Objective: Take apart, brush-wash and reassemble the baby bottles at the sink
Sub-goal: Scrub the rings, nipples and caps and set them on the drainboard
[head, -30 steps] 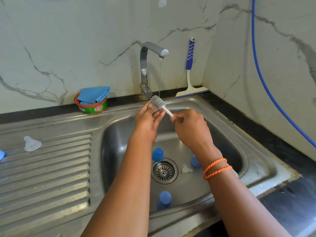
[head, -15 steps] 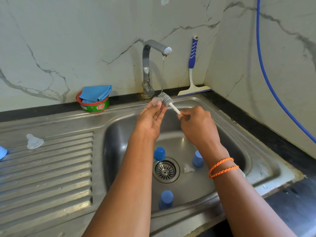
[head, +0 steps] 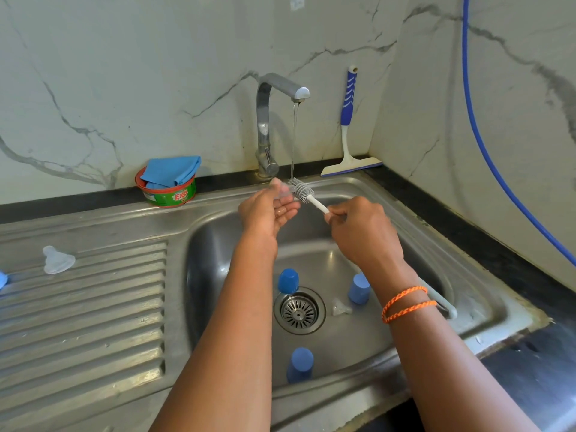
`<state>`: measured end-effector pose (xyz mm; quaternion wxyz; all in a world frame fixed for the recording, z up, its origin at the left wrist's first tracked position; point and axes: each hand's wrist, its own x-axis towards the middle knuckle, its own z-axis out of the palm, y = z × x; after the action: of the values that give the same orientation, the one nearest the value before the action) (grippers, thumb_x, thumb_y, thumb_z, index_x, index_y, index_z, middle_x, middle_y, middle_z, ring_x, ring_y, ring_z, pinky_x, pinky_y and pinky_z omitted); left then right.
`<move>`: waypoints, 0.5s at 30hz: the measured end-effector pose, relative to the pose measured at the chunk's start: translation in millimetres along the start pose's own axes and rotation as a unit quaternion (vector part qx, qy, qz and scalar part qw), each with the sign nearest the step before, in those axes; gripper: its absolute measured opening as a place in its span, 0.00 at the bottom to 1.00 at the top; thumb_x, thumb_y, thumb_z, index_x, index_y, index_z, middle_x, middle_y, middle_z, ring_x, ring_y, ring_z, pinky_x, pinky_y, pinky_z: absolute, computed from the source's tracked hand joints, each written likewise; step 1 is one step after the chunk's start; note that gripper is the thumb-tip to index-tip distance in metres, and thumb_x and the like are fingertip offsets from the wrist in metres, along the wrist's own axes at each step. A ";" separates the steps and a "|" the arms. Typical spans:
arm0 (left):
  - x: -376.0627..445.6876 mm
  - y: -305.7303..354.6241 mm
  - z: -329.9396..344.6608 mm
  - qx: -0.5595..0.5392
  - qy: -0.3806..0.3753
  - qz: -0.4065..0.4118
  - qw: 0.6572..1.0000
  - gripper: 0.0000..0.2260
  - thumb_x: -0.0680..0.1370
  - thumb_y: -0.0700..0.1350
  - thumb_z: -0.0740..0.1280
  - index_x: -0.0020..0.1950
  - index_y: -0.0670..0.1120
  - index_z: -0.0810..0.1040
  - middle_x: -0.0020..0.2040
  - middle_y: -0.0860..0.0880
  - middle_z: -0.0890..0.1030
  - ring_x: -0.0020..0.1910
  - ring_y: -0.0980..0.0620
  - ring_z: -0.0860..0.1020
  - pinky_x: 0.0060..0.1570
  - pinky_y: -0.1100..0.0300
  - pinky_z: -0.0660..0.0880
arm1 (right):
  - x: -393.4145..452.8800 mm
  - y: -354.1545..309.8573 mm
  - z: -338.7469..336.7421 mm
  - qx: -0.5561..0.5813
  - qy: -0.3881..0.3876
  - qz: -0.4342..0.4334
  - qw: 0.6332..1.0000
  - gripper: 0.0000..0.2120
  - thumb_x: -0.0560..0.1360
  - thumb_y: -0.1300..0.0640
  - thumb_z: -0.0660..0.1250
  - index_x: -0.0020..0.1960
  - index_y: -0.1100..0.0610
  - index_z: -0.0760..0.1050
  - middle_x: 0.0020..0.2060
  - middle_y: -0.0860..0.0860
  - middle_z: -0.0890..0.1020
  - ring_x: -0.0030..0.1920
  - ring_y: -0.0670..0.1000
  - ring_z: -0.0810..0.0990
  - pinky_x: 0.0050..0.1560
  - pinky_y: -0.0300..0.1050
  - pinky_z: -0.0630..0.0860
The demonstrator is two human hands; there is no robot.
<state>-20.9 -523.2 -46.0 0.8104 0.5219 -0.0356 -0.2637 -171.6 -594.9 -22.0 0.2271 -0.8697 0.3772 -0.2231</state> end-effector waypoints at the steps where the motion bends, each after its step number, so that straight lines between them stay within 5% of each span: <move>1: 0.6 -0.4 0.0 0.012 0.006 0.012 1.000 0.10 0.82 0.44 0.70 0.47 0.40 0.85 0.41 0.41 0.87 0.42 0.45 0.87 0.45 0.56 0.85 | 0.3 0.9 -1.3 -0.001 -0.001 -0.002 1.000 0.13 0.83 0.49 0.66 0.65 0.45 0.84 0.48 0.54 0.84 0.46 0.61 0.83 0.45 0.52 0.79; 7: 4.7 -4.1 0.8 0.060 0.054 0.085 0.993 0.10 0.82 0.37 0.68 0.43 0.43 0.84 0.43 0.44 0.86 0.43 0.46 0.85 0.50 0.58 0.84 | 0.8 2.9 -2.9 0.013 0.018 0.006 1.000 0.11 0.84 0.49 0.66 0.61 0.46 0.85 0.45 0.54 0.83 0.42 0.60 0.81 0.41 0.51 0.77; 11: 3.7 -8.5 2.9 0.091 0.047 0.097 0.990 0.07 0.83 0.38 0.68 0.50 0.40 0.85 0.41 0.45 0.86 0.41 0.50 0.85 0.51 0.59 0.84 | -2.9 -5.9 12.7 0.020 0.016 -0.001 1.000 0.10 0.82 0.48 0.65 0.55 0.47 0.84 0.44 0.55 0.81 0.42 0.62 0.79 0.42 0.50 0.75; 15: 1.9 -9.6 5.0 0.134 0.025 0.115 0.984 0.10 0.82 0.39 0.69 0.43 0.46 0.85 0.37 0.47 0.85 0.39 0.52 0.83 0.51 0.59 0.83 | -5.3 -9.4 15.3 0.004 0.037 0.022 0.999 0.11 0.84 0.49 0.63 0.57 0.49 0.84 0.44 0.53 0.76 0.43 0.62 0.76 0.45 0.51 0.75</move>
<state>-24.7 -531.3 -52.4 0.7591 0.6243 -0.1102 -0.1483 -161.1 -581.7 -30.0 0.2214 -0.8514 0.4037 -0.2515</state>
